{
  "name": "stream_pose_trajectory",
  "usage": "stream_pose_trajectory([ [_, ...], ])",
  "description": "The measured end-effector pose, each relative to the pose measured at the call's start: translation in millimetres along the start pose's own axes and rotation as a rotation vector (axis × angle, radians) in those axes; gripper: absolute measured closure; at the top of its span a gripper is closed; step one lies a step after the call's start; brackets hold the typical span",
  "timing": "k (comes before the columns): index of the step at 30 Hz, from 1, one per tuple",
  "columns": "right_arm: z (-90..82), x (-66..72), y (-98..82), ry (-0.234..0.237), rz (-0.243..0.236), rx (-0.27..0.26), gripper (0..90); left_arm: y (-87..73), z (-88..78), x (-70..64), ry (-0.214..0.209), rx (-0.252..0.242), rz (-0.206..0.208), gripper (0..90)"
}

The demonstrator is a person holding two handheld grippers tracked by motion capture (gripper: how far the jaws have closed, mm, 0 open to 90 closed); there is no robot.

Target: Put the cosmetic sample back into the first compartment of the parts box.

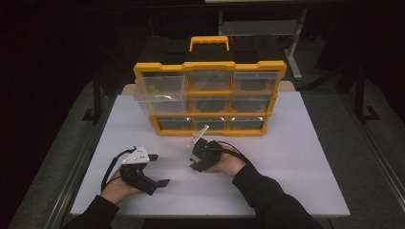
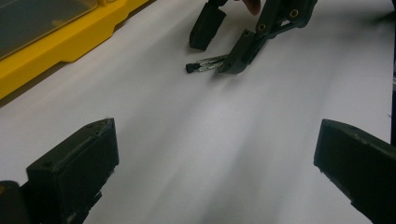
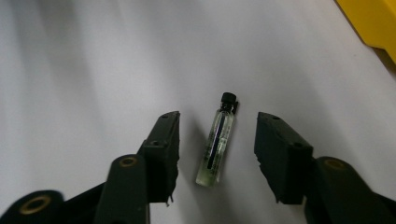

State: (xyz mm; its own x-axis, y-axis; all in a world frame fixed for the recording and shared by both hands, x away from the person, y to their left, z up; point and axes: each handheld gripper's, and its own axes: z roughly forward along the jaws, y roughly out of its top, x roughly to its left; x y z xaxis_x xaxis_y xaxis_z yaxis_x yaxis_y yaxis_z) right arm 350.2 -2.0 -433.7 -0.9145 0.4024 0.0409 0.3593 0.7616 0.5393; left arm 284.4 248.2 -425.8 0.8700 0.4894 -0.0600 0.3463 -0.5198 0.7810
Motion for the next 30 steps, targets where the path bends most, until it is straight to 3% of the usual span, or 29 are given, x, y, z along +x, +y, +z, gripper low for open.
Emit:
stream_pose_trajectory([
  [10,0.4,0.2,0.0,-0.004,-0.019,0.006,66.8,-0.1,0.3,0.0,-0.001,0.001,-0.001,0.0],
  [30,0.9,-0.4,-0.6,-0.012,-0.023,0.023,78.8,-0.1,0.1,0.1,0.001,-0.001,-0.001,0.0],
])
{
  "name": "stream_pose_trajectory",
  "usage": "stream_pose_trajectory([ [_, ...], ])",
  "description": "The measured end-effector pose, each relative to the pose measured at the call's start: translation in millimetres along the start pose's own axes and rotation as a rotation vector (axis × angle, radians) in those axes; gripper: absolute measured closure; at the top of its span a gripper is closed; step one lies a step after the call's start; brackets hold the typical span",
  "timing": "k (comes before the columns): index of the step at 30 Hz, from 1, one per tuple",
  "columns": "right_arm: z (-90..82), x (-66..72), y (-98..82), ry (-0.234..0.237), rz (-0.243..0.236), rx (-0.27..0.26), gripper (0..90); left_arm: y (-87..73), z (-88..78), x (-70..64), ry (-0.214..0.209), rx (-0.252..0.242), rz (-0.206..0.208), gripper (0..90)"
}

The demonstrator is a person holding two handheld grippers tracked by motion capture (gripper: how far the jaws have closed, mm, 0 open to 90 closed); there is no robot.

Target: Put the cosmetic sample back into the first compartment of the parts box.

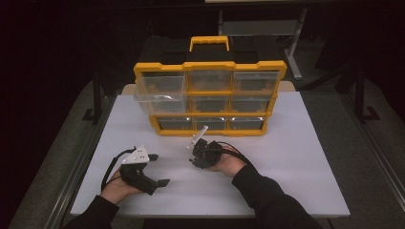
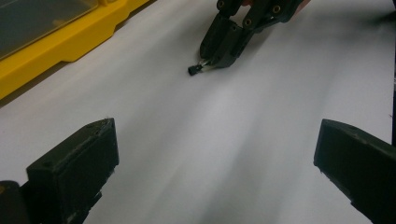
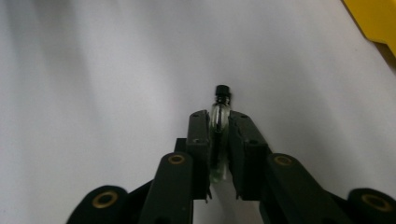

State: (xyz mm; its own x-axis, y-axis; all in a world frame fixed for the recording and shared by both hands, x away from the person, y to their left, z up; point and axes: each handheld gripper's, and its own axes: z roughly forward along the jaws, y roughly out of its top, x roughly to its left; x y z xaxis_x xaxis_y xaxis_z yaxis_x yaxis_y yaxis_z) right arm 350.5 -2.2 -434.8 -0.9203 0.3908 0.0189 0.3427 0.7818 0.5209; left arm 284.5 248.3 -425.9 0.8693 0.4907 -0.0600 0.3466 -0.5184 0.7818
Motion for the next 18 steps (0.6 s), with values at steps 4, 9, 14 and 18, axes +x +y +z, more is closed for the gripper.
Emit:
stream_pose_trajectory([
  [4,0.0,-0.2,-0.3,0.002,0.006,-0.001,78.9,-0.1,-0.2,0.0,0.001,-0.003,-0.001,0.0],
  [9,-0.6,-0.3,-1.0,0.005,0.006,-0.001,79.0,-0.3,-0.5,0.3,0.001,-0.003,0.005,0.0],
  [14,-3.2,-2.1,-2.2,0.004,0.005,0.001,79.0,-0.9,-0.2,0.9,0.005,-0.001,0.015,0.0],
  [18,-7.9,-3.4,-2.9,0.009,0.016,-0.007,79.0,-1.1,-0.1,0.8,0.003,-0.007,0.015,0.0],
])
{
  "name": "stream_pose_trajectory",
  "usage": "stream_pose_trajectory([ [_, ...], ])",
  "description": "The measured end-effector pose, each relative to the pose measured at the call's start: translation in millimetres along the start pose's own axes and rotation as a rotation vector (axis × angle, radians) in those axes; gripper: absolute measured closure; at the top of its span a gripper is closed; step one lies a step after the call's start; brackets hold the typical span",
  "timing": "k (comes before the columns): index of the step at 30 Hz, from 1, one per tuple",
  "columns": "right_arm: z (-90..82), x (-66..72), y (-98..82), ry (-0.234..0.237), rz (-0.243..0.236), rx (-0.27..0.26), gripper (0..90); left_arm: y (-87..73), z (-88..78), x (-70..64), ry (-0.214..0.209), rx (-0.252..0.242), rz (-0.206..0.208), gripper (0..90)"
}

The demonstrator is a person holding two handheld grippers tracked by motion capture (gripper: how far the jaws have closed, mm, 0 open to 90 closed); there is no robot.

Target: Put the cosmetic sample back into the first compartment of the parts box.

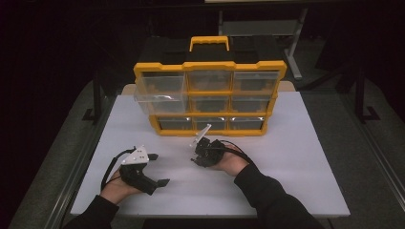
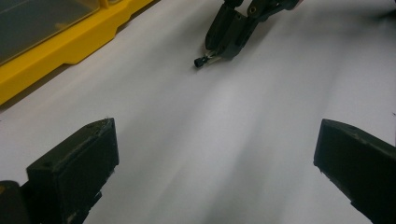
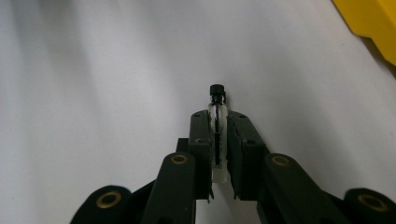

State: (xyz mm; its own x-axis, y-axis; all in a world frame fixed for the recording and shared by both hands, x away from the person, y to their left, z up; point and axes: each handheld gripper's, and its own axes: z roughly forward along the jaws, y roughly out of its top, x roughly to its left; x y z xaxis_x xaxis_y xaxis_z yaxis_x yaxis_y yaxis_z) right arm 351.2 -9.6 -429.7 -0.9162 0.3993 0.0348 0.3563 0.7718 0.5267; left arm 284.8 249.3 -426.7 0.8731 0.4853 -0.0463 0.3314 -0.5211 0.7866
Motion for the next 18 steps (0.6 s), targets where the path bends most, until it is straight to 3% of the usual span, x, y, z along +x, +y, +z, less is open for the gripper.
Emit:
stream_pose_trajectory([
  [18,-22.4,-10.9,-4.8,0.018,0.026,-0.021,79.1,-0.2,-0.1,0.2,-0.003,-0.001,-0.003,0.0],
])
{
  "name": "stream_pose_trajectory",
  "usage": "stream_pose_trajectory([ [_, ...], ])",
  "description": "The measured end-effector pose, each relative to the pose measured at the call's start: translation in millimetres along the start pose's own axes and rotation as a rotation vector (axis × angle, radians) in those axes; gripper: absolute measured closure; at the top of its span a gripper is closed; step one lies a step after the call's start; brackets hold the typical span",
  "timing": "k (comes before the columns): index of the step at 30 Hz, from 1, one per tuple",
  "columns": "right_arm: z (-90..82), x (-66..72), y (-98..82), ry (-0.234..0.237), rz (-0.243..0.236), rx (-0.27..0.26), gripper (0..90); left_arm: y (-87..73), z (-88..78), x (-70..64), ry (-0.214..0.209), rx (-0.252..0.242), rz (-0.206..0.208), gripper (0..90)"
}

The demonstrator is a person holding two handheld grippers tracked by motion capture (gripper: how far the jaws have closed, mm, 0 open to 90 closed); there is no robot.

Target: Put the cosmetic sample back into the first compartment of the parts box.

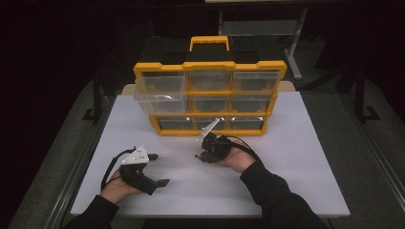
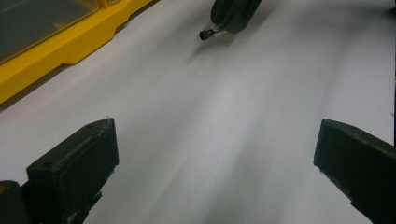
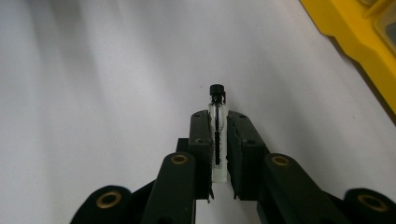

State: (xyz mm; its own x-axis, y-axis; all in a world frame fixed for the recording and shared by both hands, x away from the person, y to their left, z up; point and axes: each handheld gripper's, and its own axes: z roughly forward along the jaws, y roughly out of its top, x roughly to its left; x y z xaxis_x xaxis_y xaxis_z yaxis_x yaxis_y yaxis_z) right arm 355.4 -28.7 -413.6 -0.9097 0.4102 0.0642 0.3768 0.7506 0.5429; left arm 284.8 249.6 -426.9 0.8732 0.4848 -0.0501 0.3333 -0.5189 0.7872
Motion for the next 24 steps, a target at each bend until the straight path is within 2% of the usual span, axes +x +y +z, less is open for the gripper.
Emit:
stream_pose_trajectory([
  [6,-6.2,-2.7,-1.1,0.011,0.007,-0.007,79.2,0.1,-0.1,0.1,-0.003,-0.001,-0.001,0.0],
  [11,-15.1,-0.3,1.7,0.028,-0.007,-0.008,79.2,0.4,-0.6,-0.2,-0.004,-0.006,-0.003,0.0],
  [24,-48.3,0.1,10.9,0.001,-0.031,-0.013,79.2,1.2,-1.4,0.0,0.002,-0.008,0.000,0.0],
])
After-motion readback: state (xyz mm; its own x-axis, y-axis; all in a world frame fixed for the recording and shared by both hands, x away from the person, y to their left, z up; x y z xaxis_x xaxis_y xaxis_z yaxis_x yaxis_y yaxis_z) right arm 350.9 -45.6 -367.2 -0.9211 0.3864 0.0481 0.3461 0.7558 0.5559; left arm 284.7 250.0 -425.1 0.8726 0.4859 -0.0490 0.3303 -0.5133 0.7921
